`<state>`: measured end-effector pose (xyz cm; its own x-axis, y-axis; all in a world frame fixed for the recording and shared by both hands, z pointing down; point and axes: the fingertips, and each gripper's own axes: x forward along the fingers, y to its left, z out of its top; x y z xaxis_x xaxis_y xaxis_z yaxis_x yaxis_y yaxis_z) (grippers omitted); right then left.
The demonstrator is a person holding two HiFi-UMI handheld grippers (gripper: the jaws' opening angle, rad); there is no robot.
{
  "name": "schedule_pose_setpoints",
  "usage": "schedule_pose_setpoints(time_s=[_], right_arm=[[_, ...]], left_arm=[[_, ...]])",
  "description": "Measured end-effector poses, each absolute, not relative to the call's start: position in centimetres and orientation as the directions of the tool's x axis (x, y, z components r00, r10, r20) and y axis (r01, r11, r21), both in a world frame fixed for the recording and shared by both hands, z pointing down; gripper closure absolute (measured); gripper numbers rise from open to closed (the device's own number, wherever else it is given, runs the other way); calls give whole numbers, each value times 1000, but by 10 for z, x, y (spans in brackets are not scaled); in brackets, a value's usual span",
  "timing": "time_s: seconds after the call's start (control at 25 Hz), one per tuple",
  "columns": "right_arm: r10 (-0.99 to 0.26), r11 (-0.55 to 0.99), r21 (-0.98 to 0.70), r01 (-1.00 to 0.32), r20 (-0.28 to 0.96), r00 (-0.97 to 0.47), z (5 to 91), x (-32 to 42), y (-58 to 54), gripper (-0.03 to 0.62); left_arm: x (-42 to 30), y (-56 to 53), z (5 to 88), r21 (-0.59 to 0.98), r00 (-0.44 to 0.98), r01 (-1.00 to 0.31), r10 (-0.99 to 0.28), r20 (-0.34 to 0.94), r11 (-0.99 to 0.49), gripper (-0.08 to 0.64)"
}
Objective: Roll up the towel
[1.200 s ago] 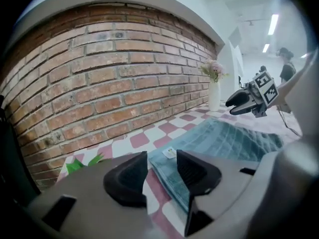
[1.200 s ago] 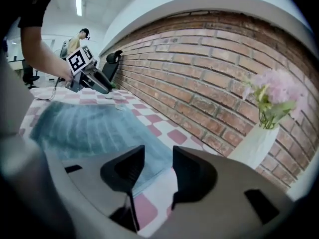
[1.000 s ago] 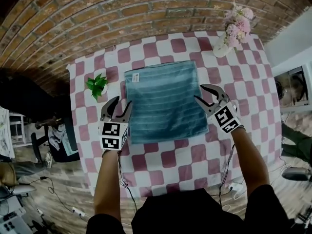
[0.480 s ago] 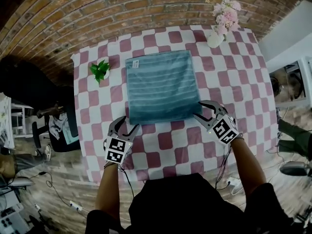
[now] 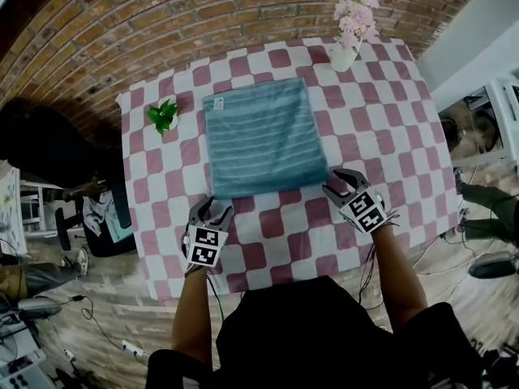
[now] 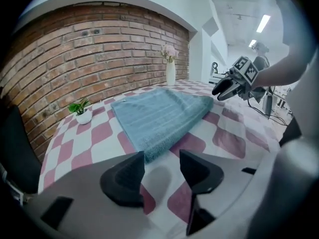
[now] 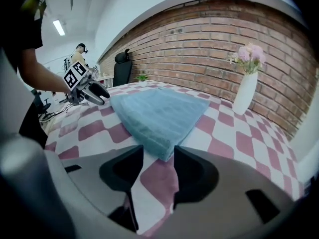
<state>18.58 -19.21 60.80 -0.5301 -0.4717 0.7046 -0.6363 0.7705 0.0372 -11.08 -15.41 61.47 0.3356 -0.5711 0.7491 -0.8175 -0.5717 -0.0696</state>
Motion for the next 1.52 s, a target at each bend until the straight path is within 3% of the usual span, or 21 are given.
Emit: schedule_pose_setpoints(time_s=[0.32,0.52,0.64,0.72,1.52], right_arm=[[-472,730,5,-683,727,-499,629,188,-196,416],[-506,705,25,-709,718,-478,633,187,-198,470],[-541,682,44,-730,703,-463,633,190,-204,549],[-541,679,45,-732,705,-459,632,191,-204,565],[-506,735,27,-677,687,-522,608,200,-164,584]], left_arm=[[-122,-163,623,-41,309,-866,-599,739,-498,386],[-120,-167,629,-28,305,-875,-594,745,-484,435],[-120,-168,629,-47,282,-877,-591,756,-479,478],[-122,-168,628,-71,255,-876,-581,773,-478,538],[-124,-131,600,-193,191,-838,-605,773,-510,551]])
